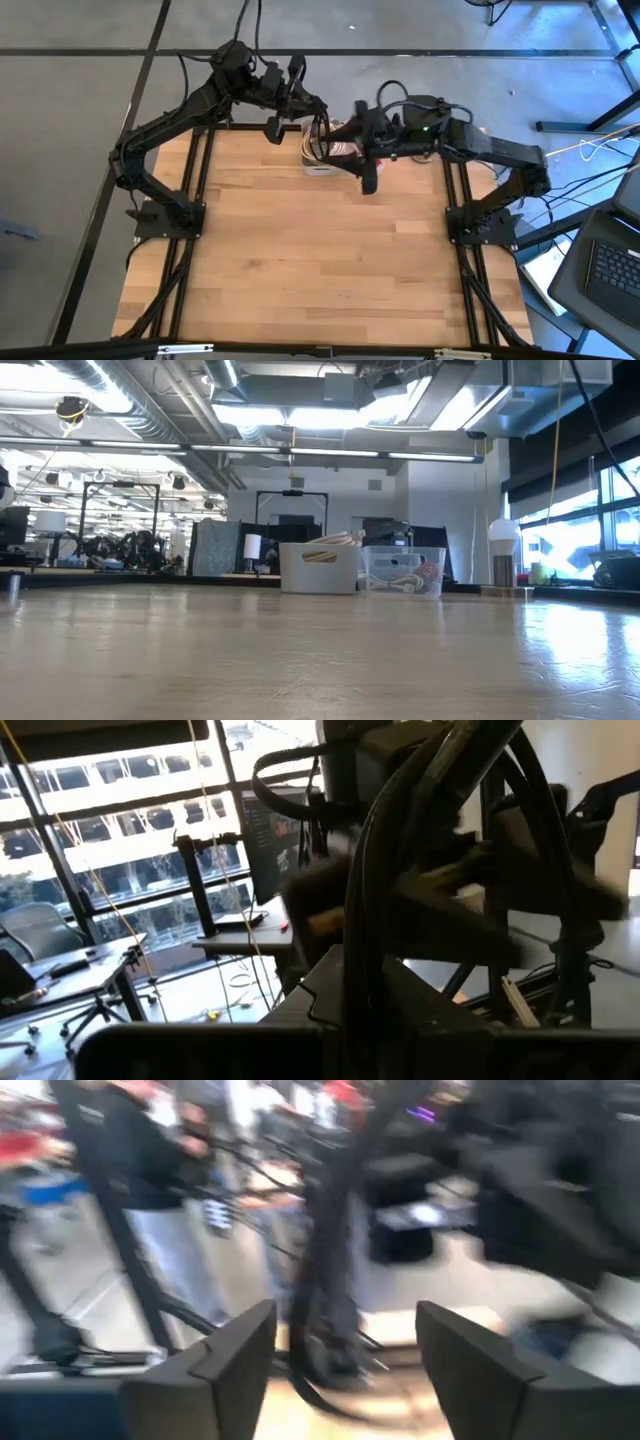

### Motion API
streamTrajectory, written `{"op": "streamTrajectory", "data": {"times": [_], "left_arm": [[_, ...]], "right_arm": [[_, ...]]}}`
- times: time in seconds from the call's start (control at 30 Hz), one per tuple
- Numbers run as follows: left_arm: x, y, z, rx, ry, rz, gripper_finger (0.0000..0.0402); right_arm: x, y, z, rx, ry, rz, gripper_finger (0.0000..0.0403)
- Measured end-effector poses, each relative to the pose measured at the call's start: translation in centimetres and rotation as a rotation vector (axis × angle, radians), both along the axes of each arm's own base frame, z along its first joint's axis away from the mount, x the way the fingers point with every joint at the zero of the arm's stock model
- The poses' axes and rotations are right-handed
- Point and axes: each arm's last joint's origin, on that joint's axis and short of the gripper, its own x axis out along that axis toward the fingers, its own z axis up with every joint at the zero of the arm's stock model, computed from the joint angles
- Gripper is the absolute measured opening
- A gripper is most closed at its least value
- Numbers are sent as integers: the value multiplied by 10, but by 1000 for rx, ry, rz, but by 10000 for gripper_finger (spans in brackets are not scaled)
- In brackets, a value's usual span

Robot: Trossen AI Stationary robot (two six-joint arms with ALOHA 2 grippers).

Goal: Pick & Place USB Port
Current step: Put the black hdmi cable into the white bin

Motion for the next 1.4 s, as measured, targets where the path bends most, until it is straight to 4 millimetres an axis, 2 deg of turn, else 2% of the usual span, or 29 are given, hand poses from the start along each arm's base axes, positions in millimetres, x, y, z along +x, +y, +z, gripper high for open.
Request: {"op": "streamTrajectory", "data": {"times": [0.13,0.33,0.5,0.7,0.93,1.13,1.4], "left_arm": [[-1,4,-3,-17,26,17,16],[-4,9,-6,-40,63,28,15],[-7,15,-24,-47,206,79,15],[8,36,-71,-34,480,259,15],[35,78,-131,-101,656,330,15],[42,110,-182,-164,816,372,15],[41,128,-211,-145,892,385,15]], "right_arm": [[-33,-4,7,-8,121,-175,267],[-93,-8,14,83,270,-416,275],[-119,-9,7,171,386,-507,275],[-120,-9,1,185,439,-522,270],[-117,-9,-1,168,453,-519,265],[-117,-9,-1,167,456,-519,265],[-119,-9,-4,176,484,-528,265]]}}
